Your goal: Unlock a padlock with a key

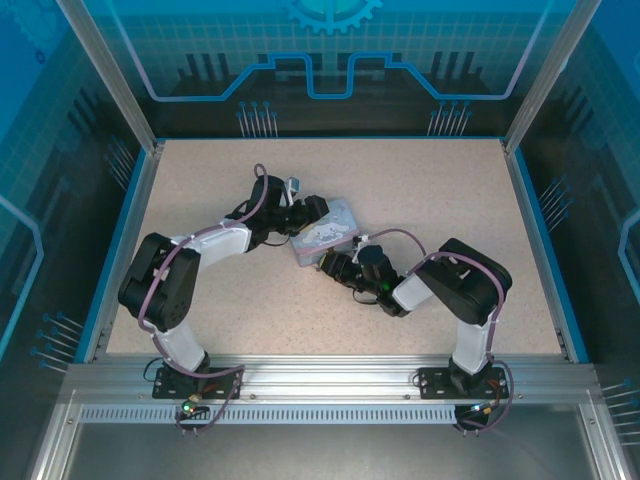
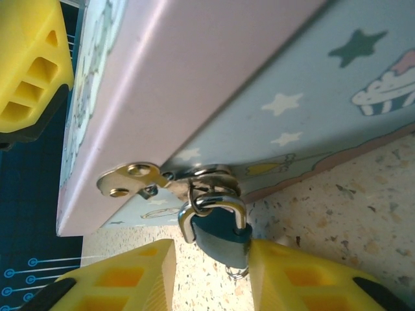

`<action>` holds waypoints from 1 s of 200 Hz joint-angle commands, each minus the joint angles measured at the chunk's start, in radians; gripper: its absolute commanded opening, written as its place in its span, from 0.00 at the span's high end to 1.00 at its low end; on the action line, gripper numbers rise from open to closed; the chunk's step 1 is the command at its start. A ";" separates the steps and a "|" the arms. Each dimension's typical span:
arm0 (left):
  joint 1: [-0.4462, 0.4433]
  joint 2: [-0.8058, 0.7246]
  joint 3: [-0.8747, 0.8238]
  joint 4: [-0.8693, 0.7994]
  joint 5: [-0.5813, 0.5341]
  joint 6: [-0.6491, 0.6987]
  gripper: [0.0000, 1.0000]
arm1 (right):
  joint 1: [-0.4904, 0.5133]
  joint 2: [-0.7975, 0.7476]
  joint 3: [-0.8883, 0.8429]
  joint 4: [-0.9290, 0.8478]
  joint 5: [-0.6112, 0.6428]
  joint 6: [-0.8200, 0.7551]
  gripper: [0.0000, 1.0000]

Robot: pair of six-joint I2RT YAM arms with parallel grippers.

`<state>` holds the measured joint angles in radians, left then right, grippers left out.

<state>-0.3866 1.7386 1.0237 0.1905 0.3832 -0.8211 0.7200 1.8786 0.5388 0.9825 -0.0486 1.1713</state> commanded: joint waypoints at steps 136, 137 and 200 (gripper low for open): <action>-0.006 0.004 -0.034 0.015 -0.010 -0.015 0.27 | 0.015 -0.051 -0.094 -0.023 0.084 -0.057 0.77; -0.006 0.003 -0.034 0.015 -0.010 -0.015 0.27 | 0.014 -0.052 -0.094 -0.023 0.084 -0.058 0.77; -0.007 -0.001 -0.039 0.026 -0.010 -0.021 0.28 | 0.008 0.001 -0.056 -0.003 0.080 -0.051 0.68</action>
<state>-0.3866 1.7386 1.0107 0.2150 0.3824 -0.8375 0.7349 1.8347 0.4721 1.0019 -0.0093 1.1217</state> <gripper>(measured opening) 0.727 0.325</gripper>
